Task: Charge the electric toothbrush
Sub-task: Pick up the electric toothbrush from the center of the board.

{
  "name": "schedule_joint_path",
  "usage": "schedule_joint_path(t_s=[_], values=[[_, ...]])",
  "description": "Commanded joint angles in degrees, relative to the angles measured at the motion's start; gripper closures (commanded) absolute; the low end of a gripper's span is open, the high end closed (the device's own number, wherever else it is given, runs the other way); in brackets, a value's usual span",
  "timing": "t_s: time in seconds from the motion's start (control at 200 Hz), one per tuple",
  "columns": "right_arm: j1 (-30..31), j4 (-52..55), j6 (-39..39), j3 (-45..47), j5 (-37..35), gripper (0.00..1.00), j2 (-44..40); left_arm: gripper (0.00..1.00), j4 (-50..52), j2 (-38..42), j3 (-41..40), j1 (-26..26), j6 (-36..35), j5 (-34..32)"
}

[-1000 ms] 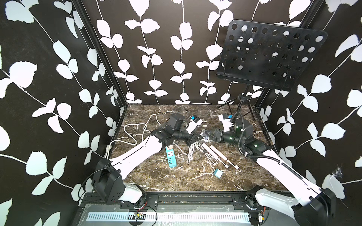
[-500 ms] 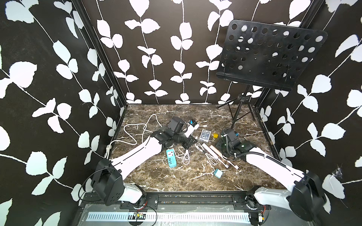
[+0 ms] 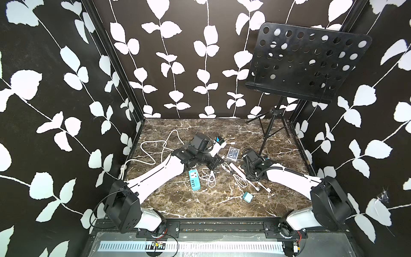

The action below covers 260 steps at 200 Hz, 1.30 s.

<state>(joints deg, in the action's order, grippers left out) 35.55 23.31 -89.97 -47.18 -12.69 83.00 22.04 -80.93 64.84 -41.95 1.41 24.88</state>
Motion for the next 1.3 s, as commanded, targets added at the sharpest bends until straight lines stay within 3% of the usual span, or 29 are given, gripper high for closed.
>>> schedule_joint_path(t_s=[0.0,0.335,0.655,1.09,1.295], values=[[0.5,0.0,-12.9,1.0,-0.5,0.35,-0.4,1.0,0.9,0.6,-0.8,-0.1,-1.2,1.0],[0.9,-0.4,-17.2,4.3,-1.2,0.31,-0.9,1.0,0.5,0.5,-1.2,-0.1,-1.4,1.2],[-1.7,-0.7,-14.7,3.6,-3.1,0.3,2.6,1.0,0.5,0.7,-1.6,-0.1,-1.5,1.0],[-5.1,6.3,-4.6,-4.8,-1.3,0.5,12.2,1.0,0.9,1.0,-1.3,0.0,-2.2,-1.6],[-8.4,6.7,-1.2,-4.6,-2.2,0.62,12.1,1.0,0.9,1.0,-1.2,0.0,-2.4,-2.0]])
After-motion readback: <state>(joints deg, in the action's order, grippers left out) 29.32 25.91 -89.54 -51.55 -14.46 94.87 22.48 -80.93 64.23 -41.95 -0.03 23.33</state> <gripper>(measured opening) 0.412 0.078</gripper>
